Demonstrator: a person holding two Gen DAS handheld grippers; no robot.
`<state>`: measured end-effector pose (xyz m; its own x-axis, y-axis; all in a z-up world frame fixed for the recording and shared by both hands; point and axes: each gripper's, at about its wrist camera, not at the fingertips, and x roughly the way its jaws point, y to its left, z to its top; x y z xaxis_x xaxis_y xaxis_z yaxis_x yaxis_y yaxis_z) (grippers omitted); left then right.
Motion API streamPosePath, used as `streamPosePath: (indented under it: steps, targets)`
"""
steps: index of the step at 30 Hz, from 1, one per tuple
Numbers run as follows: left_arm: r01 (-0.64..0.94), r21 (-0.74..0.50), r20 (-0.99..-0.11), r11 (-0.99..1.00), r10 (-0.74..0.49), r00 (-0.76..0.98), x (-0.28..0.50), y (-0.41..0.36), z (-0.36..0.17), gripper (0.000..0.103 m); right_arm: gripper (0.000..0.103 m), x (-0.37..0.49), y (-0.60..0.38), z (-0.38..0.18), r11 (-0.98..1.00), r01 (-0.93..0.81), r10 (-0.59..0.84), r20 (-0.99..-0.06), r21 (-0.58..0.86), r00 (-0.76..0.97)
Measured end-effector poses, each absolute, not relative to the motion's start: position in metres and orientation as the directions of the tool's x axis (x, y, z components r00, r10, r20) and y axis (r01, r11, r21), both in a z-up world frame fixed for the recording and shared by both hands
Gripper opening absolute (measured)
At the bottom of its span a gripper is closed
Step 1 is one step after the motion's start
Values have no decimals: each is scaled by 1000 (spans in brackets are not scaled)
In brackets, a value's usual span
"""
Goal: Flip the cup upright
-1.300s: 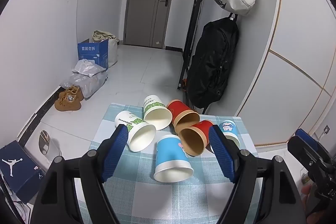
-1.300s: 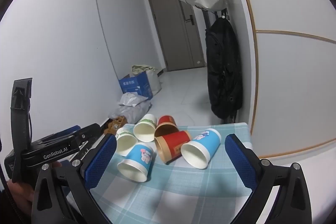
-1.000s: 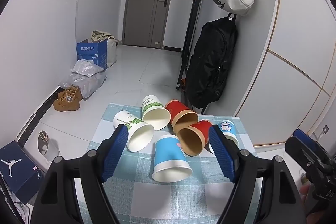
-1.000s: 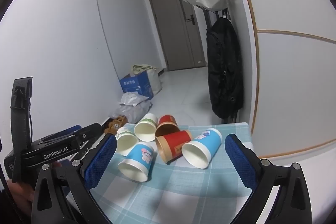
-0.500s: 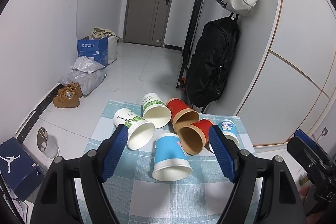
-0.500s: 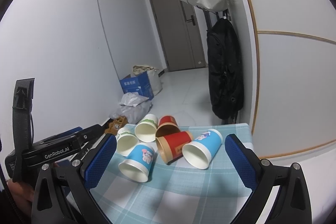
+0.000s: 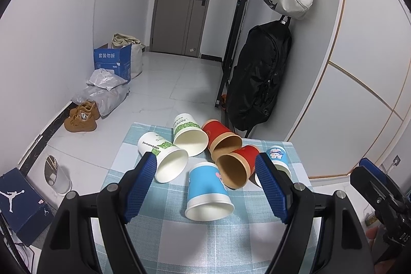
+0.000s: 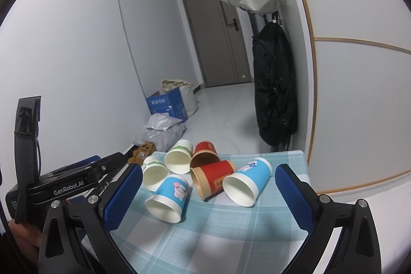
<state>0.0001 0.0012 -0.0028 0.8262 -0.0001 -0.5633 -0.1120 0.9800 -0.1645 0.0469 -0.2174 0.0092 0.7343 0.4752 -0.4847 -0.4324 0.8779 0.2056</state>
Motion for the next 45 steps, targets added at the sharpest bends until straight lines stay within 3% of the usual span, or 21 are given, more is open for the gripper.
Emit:
streamPosePath:
  steps: [8, 12, 16, 21, 25, 35, 37, 39, 43, 45]
  targets:
    - [-101, -163, -573, 981, -11, 819, 2, -2, -5, 75, 103, 53, -218, 5, 900, -393, 431, -521, 189, 736]
    - [-80, -211, -620, 974, -70, 782, 8, -1, -14, 75, 103, 58, -224, 6, 902, -373, 429, -530, 215, 732]
    - [-63, -393, -682, 917, -245, 689, 19, 10, -33, 75, 103, 61, -227, 8, 906, -373, 421, -529, 202, 736]
    - [-82, -556, -685, 827, -400, 609, 24, 11, -50, 75, 103, 72, -234, 3, 908, -347, 418, -556, 234, 718]
    - [-82, -598, -691, 797, -461, 557, 30, 3, -60, 75, 103, 79, -237, -4, 911, -327, 413, -588, 253, 696]
    - [-140, -575, -747, 806, -447, 492, 42, 5, -79, 74, 103, 85, -246, -13, 906, -302, 424, -626, 297, 655]
    - [-165, -584, -749, 795, -449, 487, 41, 12, -84, 70, 103, 87, -248, -15, 903, -294, 428, -631, 312, 646]
    - [-184, -584, -753, 791, -443, 486, 46, 12, -87, 60, 103, 87, -250, -17, 902, -284, 432, -641, 326, 635]
    - [-207, -584, -759, 785, -438, 482, 50, 13, -95, 55, 103, 89, -250, -20, 898, -280, 439, -652, 340, 619]
    - [-212, -578, -766, 788, -436, 472, 53, 13, -100, 39, 103, 88, -250, -21, 897, -281, 441, -652, 341, 617]
